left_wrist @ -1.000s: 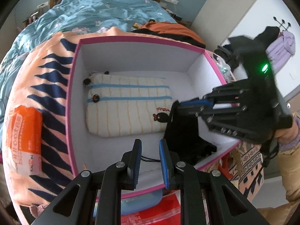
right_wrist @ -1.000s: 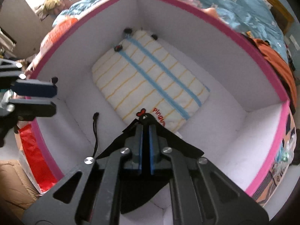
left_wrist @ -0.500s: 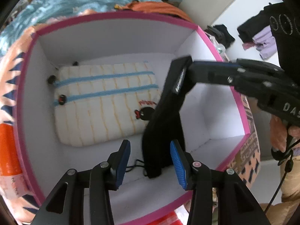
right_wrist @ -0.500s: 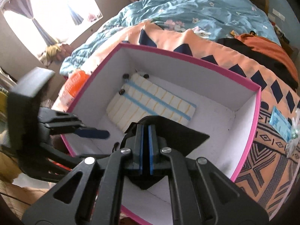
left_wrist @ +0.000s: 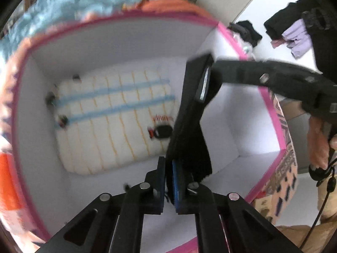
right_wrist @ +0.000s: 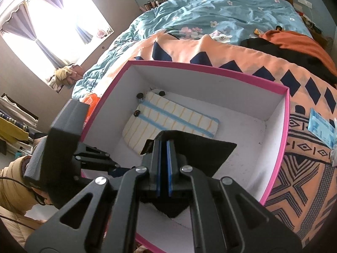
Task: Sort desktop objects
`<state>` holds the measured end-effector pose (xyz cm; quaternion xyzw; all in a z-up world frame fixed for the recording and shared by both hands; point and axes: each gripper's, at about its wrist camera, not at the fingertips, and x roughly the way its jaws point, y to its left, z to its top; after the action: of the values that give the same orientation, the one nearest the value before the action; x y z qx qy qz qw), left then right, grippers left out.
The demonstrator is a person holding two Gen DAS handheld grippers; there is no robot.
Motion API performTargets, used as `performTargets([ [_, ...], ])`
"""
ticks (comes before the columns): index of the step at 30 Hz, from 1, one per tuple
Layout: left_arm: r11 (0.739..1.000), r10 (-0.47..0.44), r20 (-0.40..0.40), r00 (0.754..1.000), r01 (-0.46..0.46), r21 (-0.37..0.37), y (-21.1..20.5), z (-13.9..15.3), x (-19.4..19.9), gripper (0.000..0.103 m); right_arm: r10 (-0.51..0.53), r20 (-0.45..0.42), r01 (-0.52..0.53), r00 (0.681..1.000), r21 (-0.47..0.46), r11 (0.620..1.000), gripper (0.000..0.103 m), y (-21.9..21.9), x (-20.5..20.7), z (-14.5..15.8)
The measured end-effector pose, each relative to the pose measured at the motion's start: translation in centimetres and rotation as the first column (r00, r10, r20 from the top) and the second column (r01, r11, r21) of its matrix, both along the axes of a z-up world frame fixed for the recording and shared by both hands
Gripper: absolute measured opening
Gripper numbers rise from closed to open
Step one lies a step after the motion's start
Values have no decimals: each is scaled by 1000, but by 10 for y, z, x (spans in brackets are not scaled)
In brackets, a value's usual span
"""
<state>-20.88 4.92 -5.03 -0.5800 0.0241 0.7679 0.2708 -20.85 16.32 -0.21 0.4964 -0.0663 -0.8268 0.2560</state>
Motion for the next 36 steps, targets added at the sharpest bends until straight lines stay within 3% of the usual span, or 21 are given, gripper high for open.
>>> performTargets([
  [5, 999, 24, -95, 995, -27, -36, -13, 29, -21, 5, -45, -3, 45, 999, -42, 998, 6, 7, -1, 4],
  [9, 996, 53, -121, 991, -62, -72, -25, 38, -40, 5, -94, -1, 93, 996, -83, 992, 6, 11, -5, 7],
  [10, 997, 50, -109, 993, -57, -59, -25, 38, -43, 7, -106, 0, 105, 994, -95, 990, 6, 12, -6, 7],
  [13, 1000, -1, -44, 999, 1, 3, -20, 34, -43, 28, -141, 13, 141, 990, -139, 980, 5, 16, -13, 7],
  [16, 997, -58, -3, 998, 58, -47, -8, 13, -32, 46, -151, 20, 152, 988, -163, 975, 5, 16, -17, 7],
  [20, 988, -85, 81, 993, 94, -119, 6, -17, -30, 46, -143, 13, 143, 990, -119, 983, 6, 11, -21, 7],
  [25, 981, -73, 194, 978, 105, -160, 12, -40, -36, 54, -97, 15, 95, 995, 83, 992, 17, -2, -27, -6],
  [27, 979, -63, 233, 970, 105, -175, 14, -49, -39, 54, -81, 30, 77, 996, 117, 990, 23, -6, -30, -14],
  [31, 975, -56, 257, 965, 108, -192, 19, -56, -43, 55, -74, 40, 71, 996, 82, 994, 25, -2, -25, -19],
  [33, 967, -55, 267, 962, 118, -225, 23, -59, -45, 54, -79, 44, 76, 996, 66, 995, 31, 0, -22, -19],
  [34, 959, -52, 259, 964, 120, -255, 26, -59, -46, 45, -82, 45, 79, 996, 62, 995, 31, 2, -20, -20],
  [35, 946, -55, 240, 969, 128, -297, 28, -59, -46, 30, -85, 47, 83, 995, 57, 995, 31, 4, -18, -20],
  [36, 935, -60, 225, 972, 134, -329, 29, -59, -47, 23, -91, 47, 88, 995, 54, 995, 31, 5, -18, -19],
])
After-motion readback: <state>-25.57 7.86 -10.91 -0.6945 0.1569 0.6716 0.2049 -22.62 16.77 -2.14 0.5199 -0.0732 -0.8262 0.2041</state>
